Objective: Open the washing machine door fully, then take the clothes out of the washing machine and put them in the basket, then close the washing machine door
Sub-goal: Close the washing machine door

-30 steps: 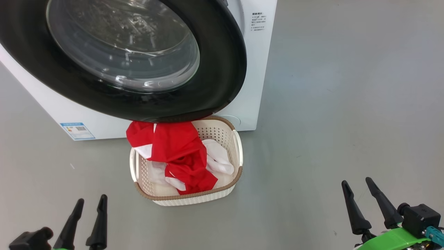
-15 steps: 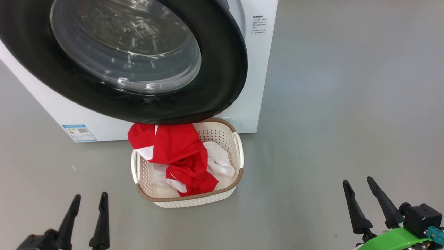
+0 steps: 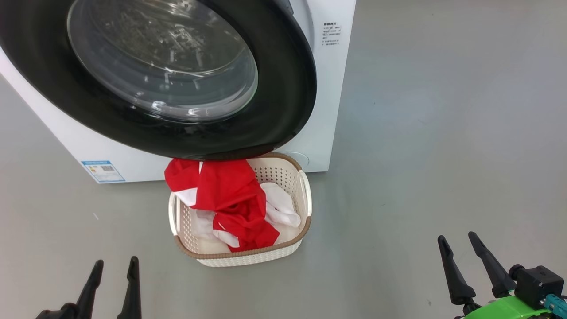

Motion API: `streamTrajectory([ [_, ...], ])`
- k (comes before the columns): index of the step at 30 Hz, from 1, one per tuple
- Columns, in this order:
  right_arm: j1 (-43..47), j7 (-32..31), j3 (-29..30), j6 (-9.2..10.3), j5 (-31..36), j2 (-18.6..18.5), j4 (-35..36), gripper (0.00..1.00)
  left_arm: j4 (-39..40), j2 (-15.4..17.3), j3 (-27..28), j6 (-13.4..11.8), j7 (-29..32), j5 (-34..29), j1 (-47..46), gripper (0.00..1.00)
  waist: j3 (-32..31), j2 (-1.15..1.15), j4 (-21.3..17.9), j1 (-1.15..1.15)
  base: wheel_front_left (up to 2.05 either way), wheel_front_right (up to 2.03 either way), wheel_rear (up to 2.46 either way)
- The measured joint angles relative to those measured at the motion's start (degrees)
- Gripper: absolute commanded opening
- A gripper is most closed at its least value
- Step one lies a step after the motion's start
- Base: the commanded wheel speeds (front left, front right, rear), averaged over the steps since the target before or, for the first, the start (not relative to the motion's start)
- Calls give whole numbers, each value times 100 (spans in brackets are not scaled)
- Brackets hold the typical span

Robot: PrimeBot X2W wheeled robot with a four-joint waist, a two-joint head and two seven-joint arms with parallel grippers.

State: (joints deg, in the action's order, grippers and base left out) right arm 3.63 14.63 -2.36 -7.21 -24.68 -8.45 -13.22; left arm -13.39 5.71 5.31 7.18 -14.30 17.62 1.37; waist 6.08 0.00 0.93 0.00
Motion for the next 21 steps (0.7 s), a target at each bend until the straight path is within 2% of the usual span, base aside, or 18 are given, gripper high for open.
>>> streamTrajectory([
  [21,97,0,2,0,1,23,5,100,89,-105,67,0,0,-160,113,100,-123,0,27,0,0,0,0],
])
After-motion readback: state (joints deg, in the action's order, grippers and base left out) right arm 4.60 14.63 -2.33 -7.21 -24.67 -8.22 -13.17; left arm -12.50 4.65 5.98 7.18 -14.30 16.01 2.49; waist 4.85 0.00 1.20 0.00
